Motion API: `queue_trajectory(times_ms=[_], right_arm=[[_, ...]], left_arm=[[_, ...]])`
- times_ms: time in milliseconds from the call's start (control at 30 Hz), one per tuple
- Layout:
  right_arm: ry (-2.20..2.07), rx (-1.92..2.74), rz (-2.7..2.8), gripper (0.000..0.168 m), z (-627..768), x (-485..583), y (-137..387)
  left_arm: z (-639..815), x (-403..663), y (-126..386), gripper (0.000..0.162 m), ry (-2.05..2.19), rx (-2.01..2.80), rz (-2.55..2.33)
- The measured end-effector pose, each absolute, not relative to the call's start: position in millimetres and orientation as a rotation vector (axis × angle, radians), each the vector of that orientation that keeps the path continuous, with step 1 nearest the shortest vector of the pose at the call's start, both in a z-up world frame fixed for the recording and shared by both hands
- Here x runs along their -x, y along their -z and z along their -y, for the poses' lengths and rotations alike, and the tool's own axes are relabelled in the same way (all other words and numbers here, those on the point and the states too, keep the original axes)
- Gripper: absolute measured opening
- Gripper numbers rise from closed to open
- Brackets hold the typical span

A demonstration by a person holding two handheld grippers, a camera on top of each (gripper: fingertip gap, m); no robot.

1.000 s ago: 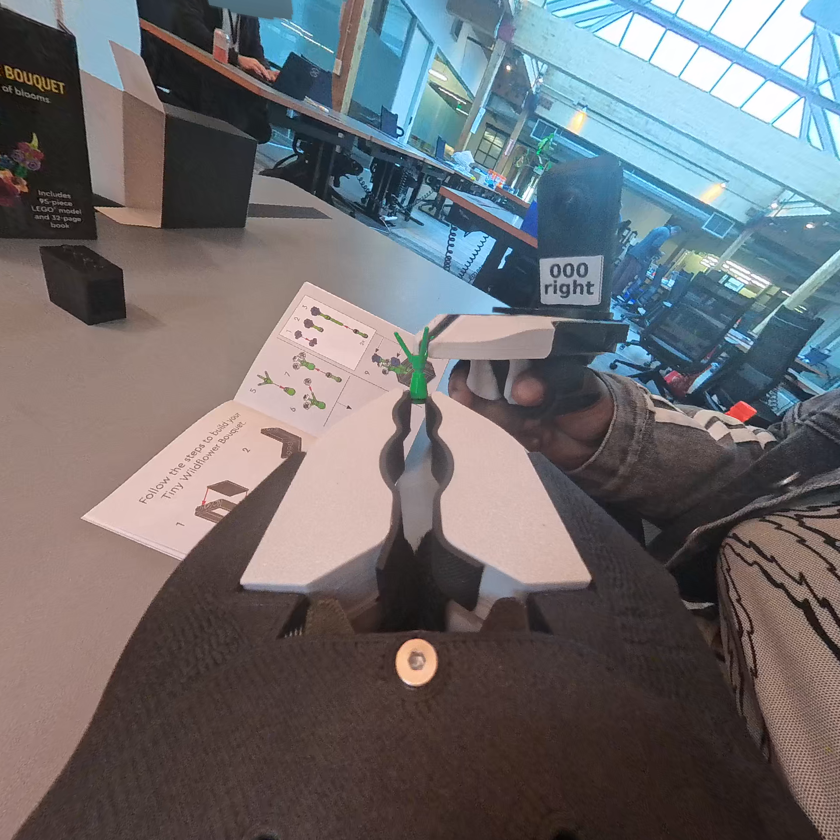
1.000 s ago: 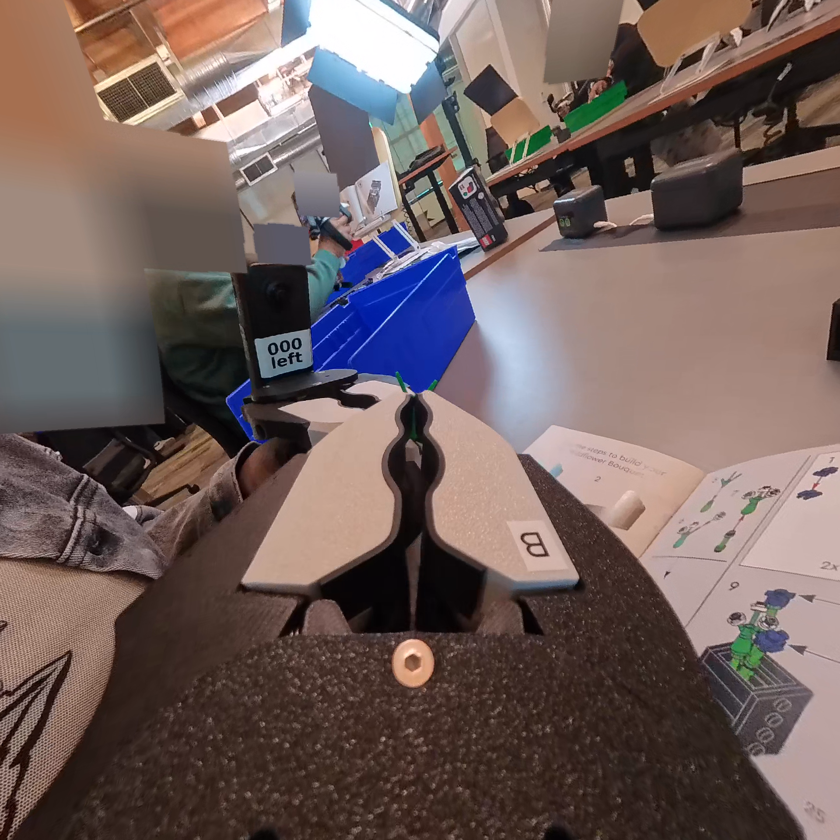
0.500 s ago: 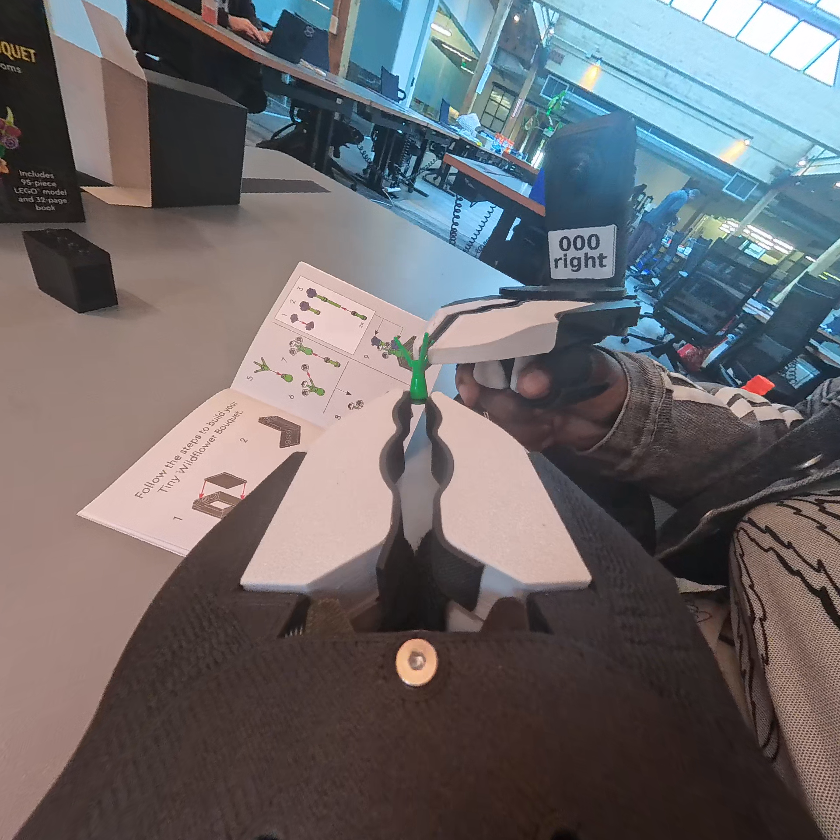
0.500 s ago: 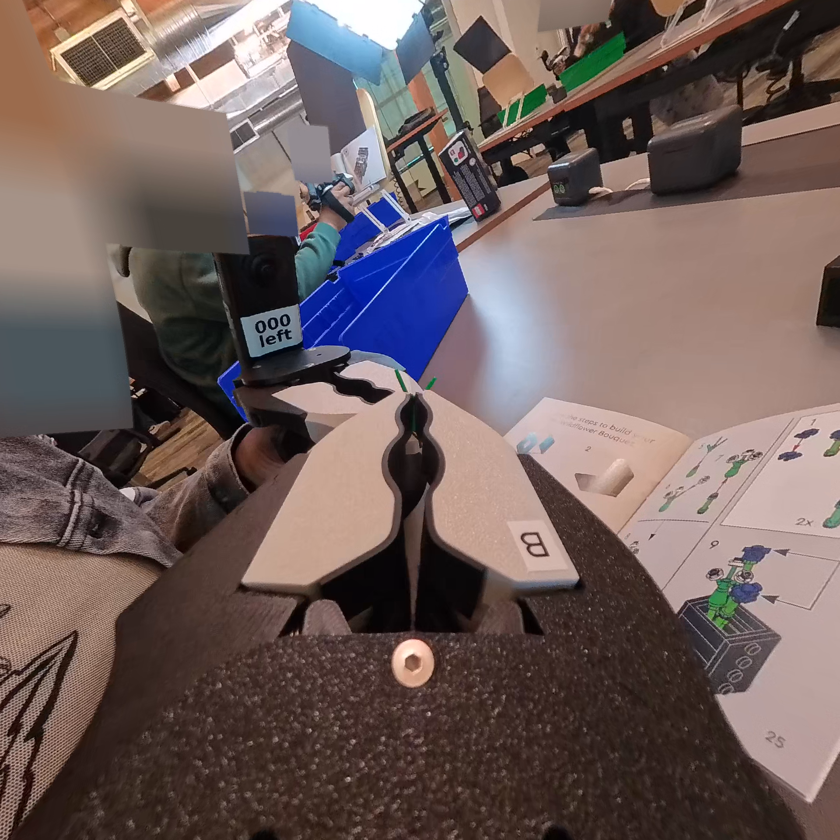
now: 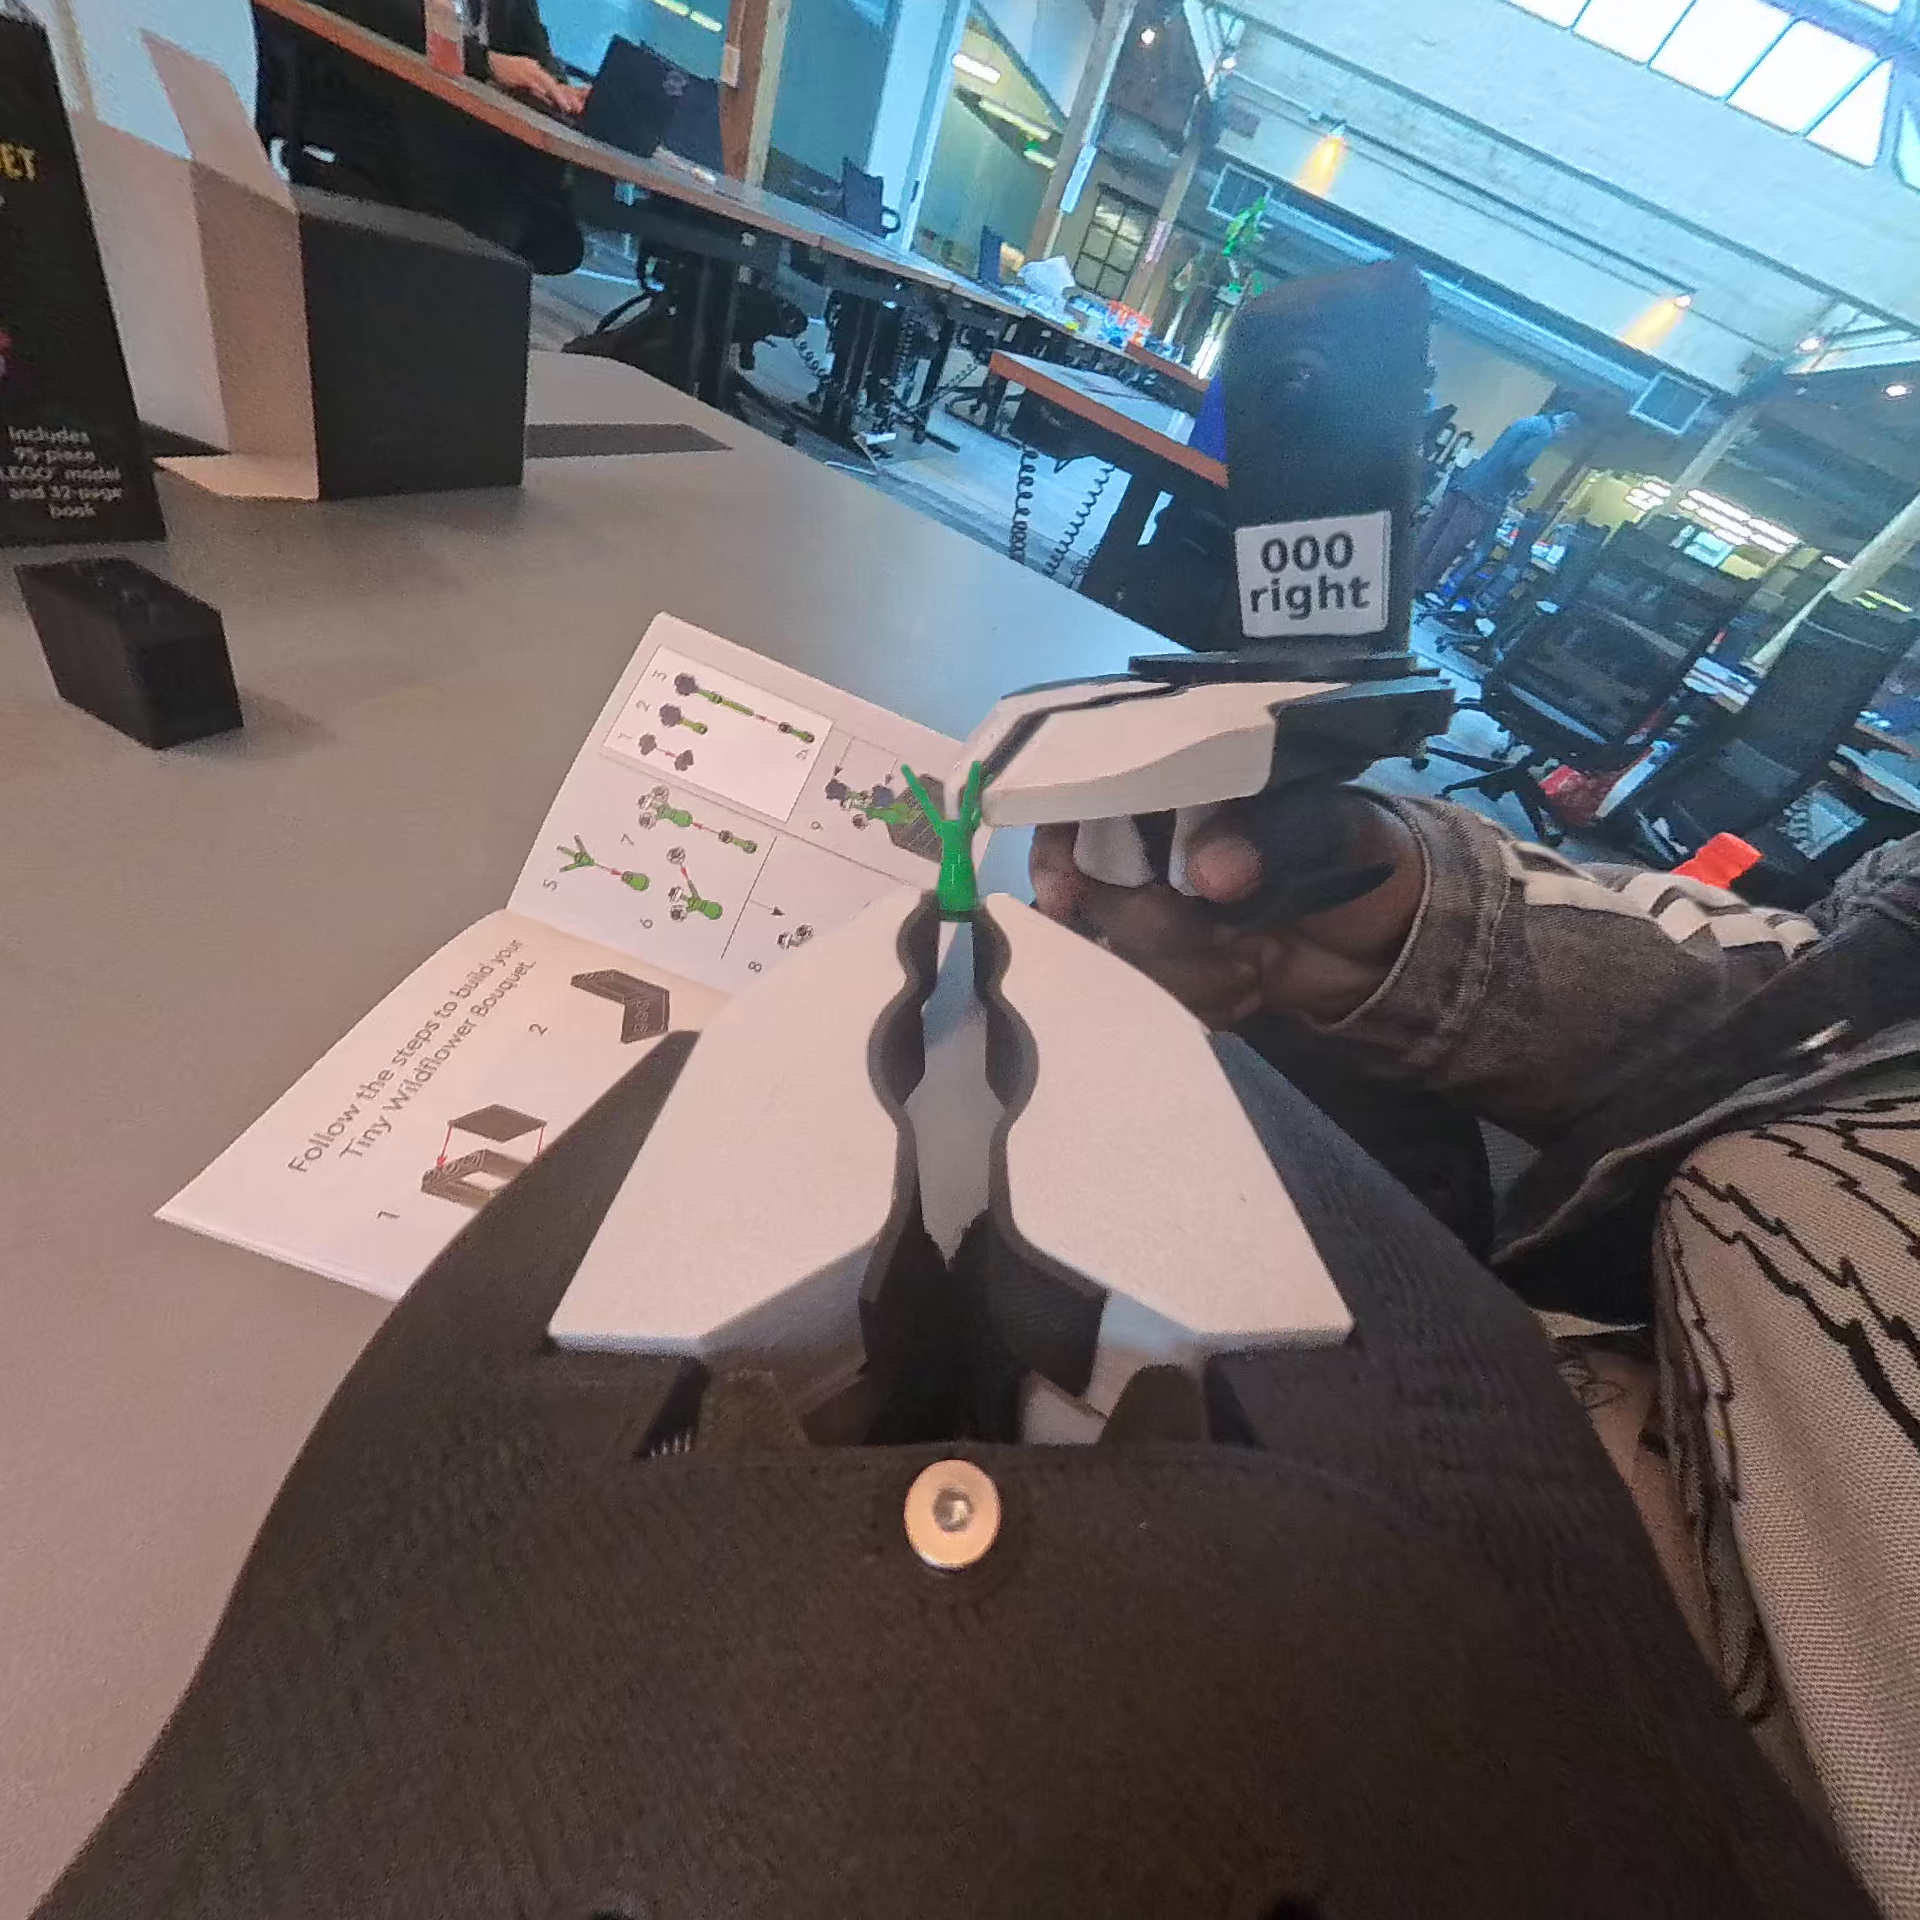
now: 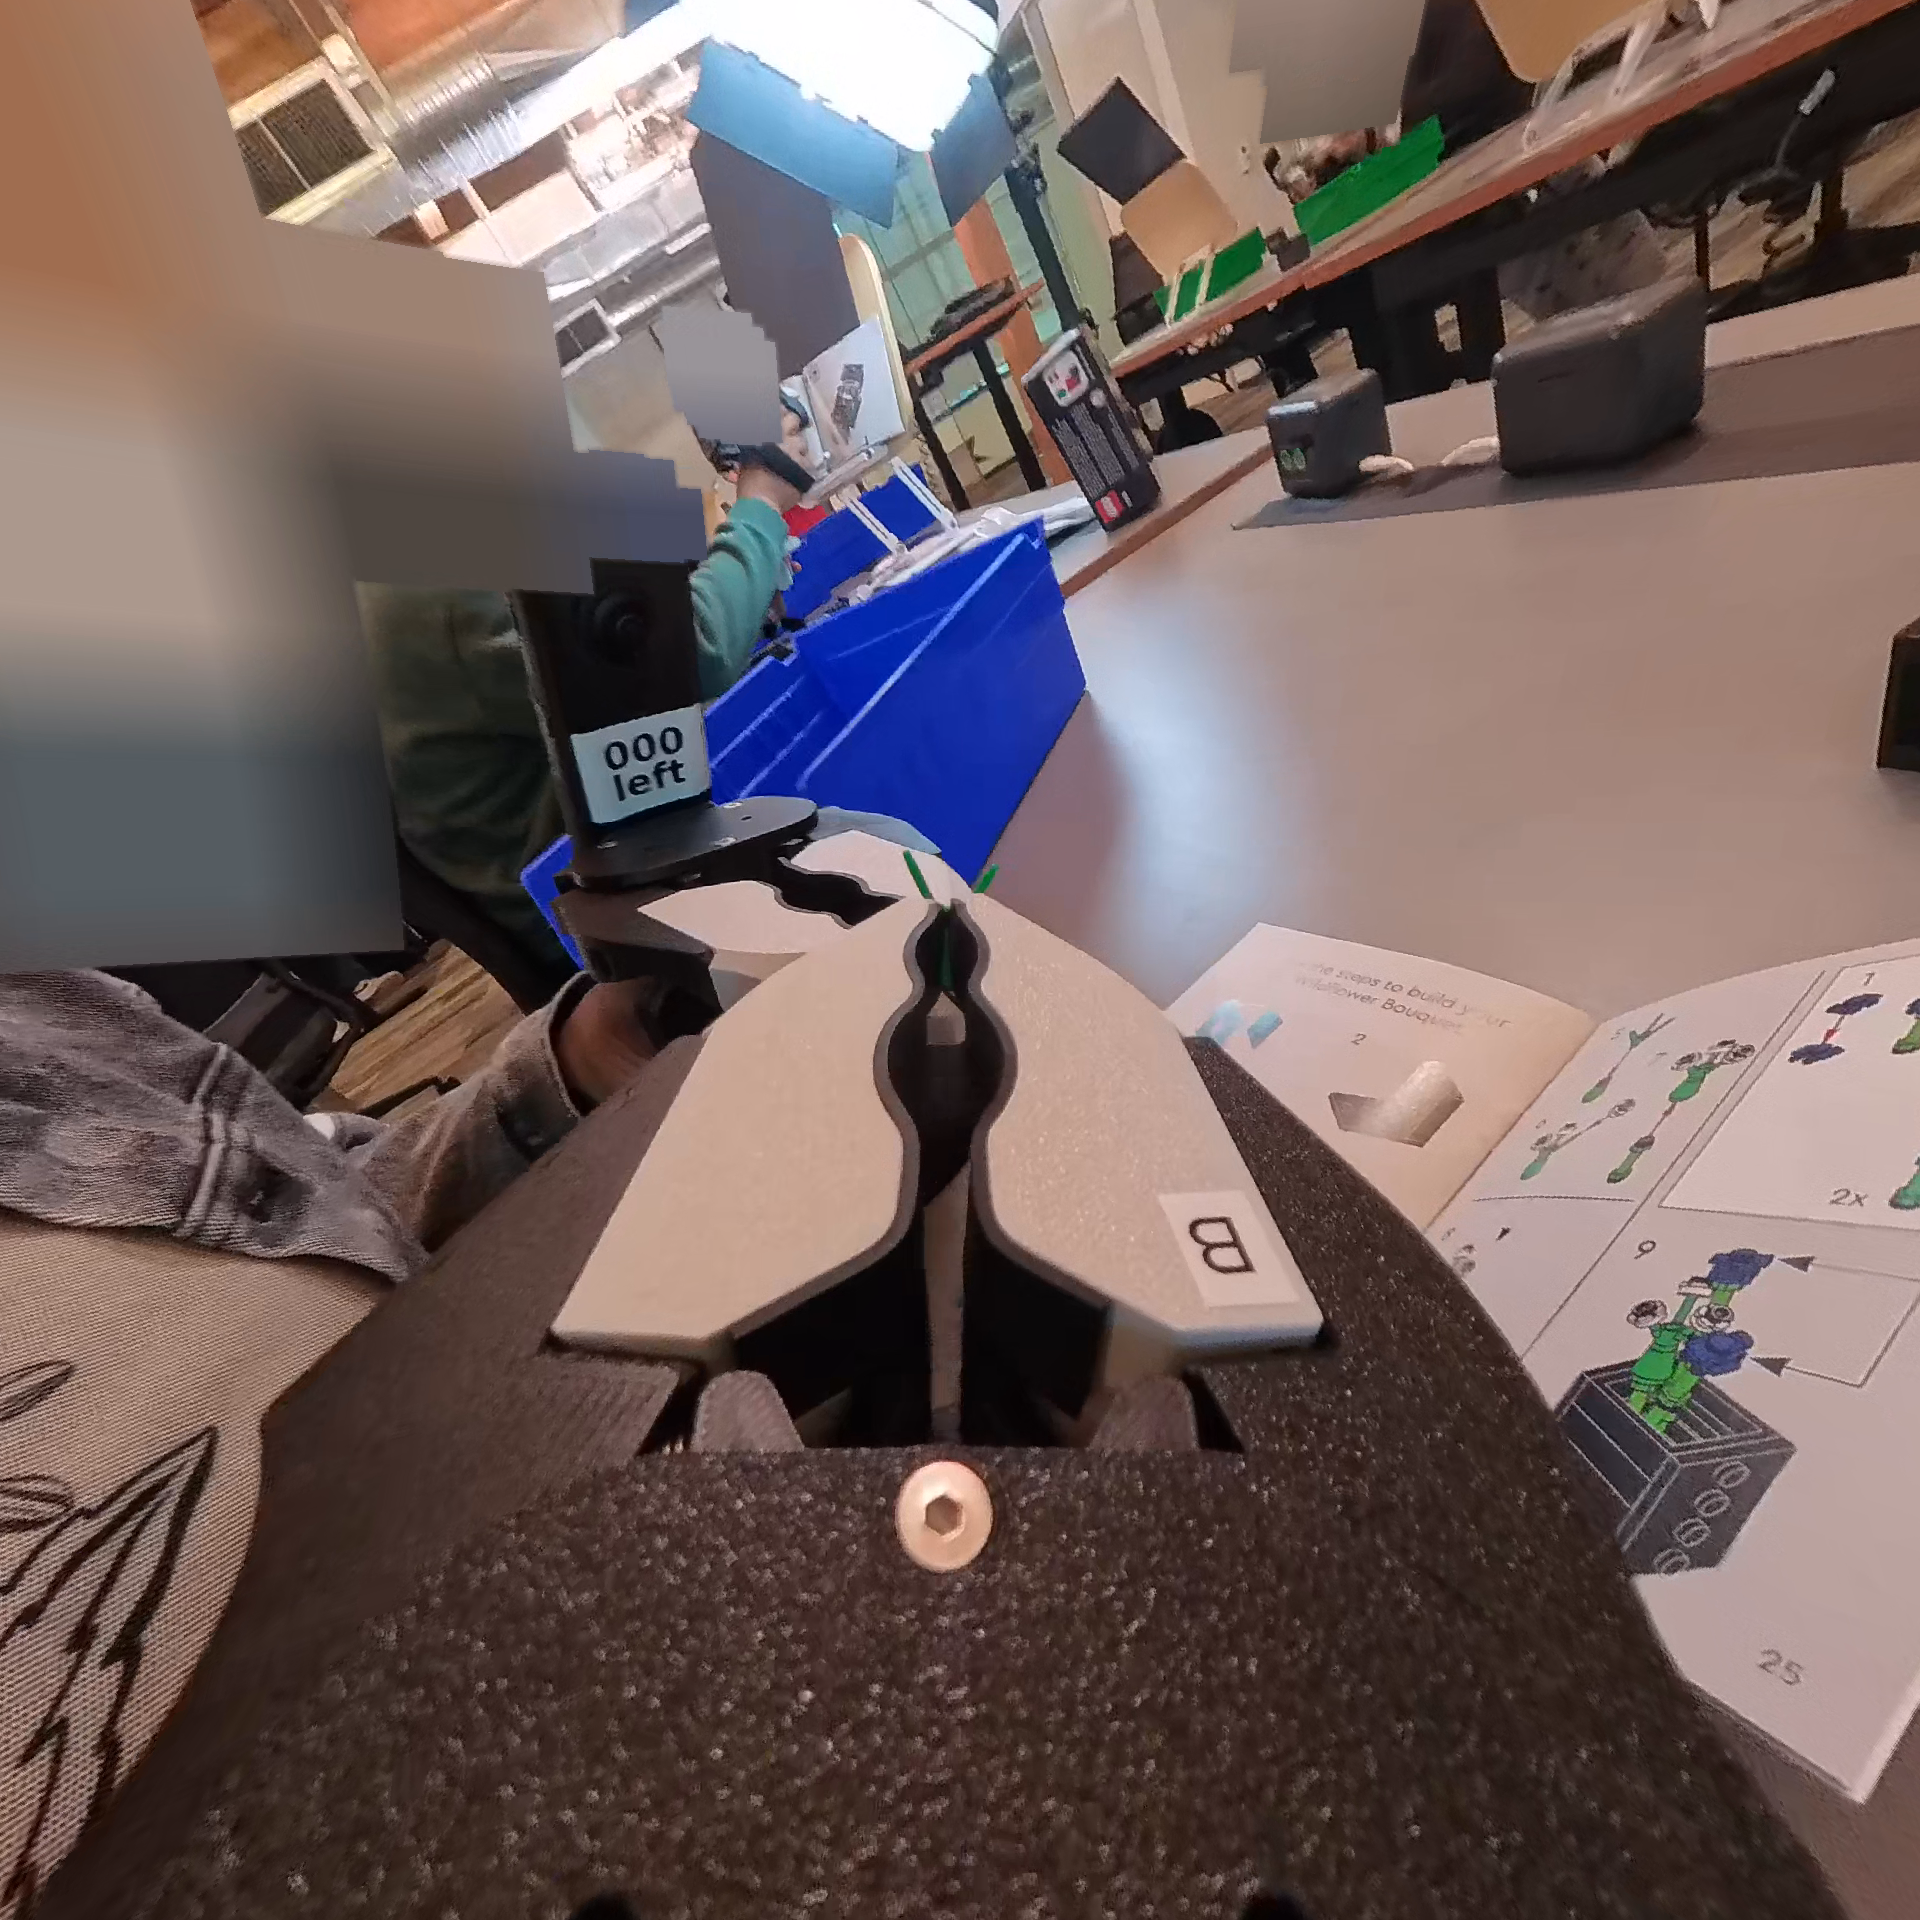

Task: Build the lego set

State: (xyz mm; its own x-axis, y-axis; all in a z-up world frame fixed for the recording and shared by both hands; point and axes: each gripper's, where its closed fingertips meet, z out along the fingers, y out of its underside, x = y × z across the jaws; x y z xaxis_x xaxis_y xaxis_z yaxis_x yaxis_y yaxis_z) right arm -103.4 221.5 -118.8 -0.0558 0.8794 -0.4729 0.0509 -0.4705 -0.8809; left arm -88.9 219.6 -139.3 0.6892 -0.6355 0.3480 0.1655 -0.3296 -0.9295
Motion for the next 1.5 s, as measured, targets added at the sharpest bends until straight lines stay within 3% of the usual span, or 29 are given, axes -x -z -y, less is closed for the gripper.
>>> queue_trajectory(times_ms=[33,67,200,267,300,433,467,633,967,1500], right_arm=[[-1.607,1.541,1.003,0.001,-221.8,101.8,114.8],[-1.624,1.504,0.963,0.017,-224.4,98.7,105.6],[-1.577,1.392,0.816,0.045,-249.0,74.4,66.9],[-1.466,1.397,0.811,0.049,-260.6,66.0,62.2],[-1.413,1.424,0.832,0.048,-264.2,64.7,64.9],[-1.223,1.608,1.048,0.004,-264.2,71.6,97.9],[-1.136,1.649,1.107,0.0,-266.0,73.0,109.8],[-0.7,1.831,1.305,0.0,-286.0,66.3,172.9],[-0.578,2.022,1.383,0.0,-292.0,55.9,217.2],[-0.575,2.022,1.39,0.003,-289.4,55.8,218.5]], left_arm=[[-219.2,89.2,137.5,0.006,0.855,1.717,-0.378],[-218.9,90.5,136.0,0.006,0.864,1.705,-0.37],[-216.8,100.0,124.0,0.006,0.894,1.62,-0.311],[-217.3,102.8,120.6,0.007,0.893,1.598,-0.293],[-217.2,104.1,118.6,0.007,0.88,1.584,-0.29],[-215.9,106.9,114.8,0.007,0.853,1.552,-0.286],[-215.9,106.7,115.0,0.007,0.856,1.554,-0.287],[-215.9,104.5,116.5,0.007,0.857,1.562,-0.303],[-215.6,101.9,118.4,0.006,0.893,1.572,-0.32],[-218.0,99.0,123.6,0.006,0.891,1.609,-0.331]])
